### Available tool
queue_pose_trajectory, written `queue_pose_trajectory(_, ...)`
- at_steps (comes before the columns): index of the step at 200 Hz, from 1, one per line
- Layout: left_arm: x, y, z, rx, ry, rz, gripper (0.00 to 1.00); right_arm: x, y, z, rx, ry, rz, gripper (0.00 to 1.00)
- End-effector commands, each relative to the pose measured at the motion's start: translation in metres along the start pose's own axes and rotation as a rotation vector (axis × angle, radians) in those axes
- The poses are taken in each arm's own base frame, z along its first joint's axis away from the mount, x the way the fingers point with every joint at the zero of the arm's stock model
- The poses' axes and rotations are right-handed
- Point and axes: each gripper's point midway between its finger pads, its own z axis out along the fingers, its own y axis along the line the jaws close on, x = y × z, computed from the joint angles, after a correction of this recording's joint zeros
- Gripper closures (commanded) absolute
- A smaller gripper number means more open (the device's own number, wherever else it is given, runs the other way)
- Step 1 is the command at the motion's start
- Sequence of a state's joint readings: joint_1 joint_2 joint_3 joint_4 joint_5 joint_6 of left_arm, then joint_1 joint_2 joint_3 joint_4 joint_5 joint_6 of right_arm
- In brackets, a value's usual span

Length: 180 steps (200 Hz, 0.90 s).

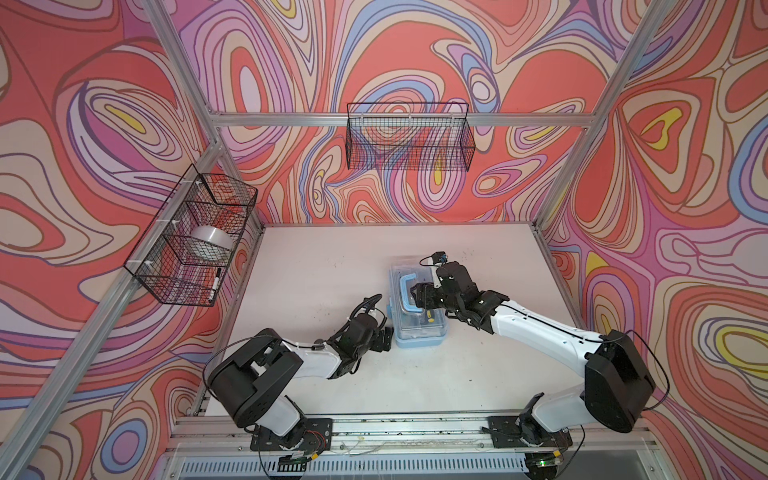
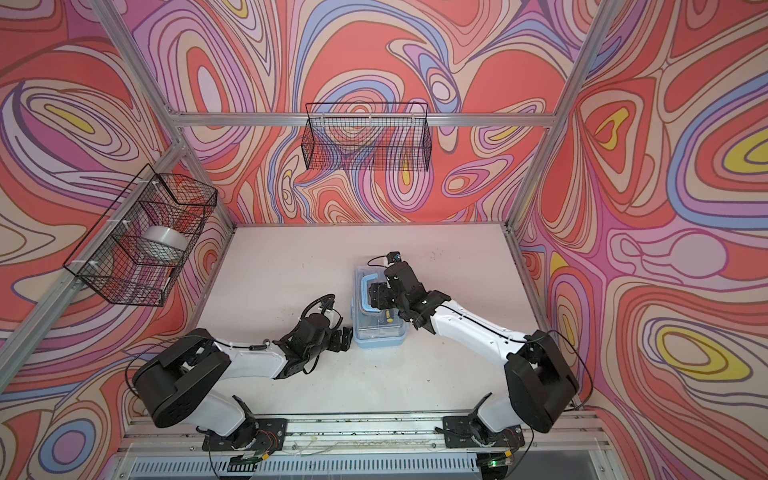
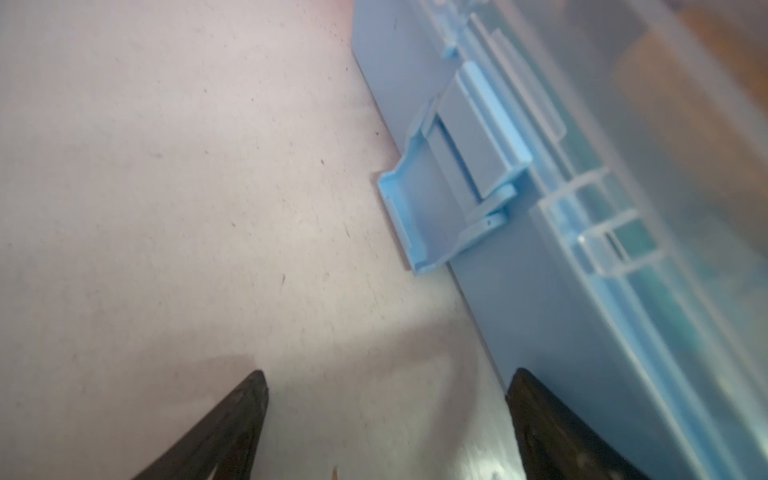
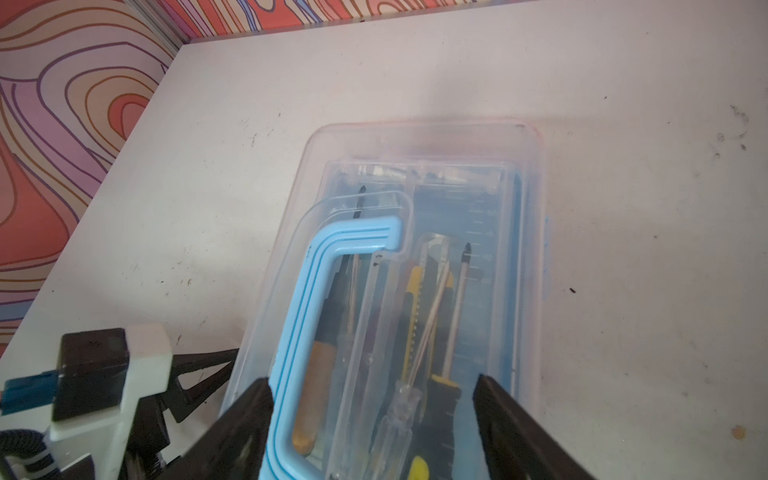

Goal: Pack the tool kit

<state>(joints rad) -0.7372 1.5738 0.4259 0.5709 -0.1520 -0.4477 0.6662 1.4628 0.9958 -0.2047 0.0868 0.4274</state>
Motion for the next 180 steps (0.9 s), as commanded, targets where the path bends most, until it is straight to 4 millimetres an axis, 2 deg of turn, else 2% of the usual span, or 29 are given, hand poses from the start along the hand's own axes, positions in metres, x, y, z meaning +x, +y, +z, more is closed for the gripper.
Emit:
queue_pose_trajectory(1,0.006,0.01,0.01,-0.062,-0.042,0.034,0.09,-0.006,-0.004,-0.001,0.02,-0.029,-0.016,0.2)
queue_pose_trajectory(61,0.011,0.01,0.021,-0.048,-0.12,0.018,0.1,-0.005,-0.005,0.0,0.024,-0.018,-0.024,0.2)
queue_pose_trajectory(98,0.017,0.012,0.035,-0.07,-0.103,0.011,0.1,-0.003,-0.005,0.001,0.027,-0.007,-0.025,0.2)
queue_pose_trajectory(180,0.006,0.03,0.028,-0.176,-0.155,0.004,0.1,0.0,-0.004,0.0,0.02,0.003,-0.023,0.2)
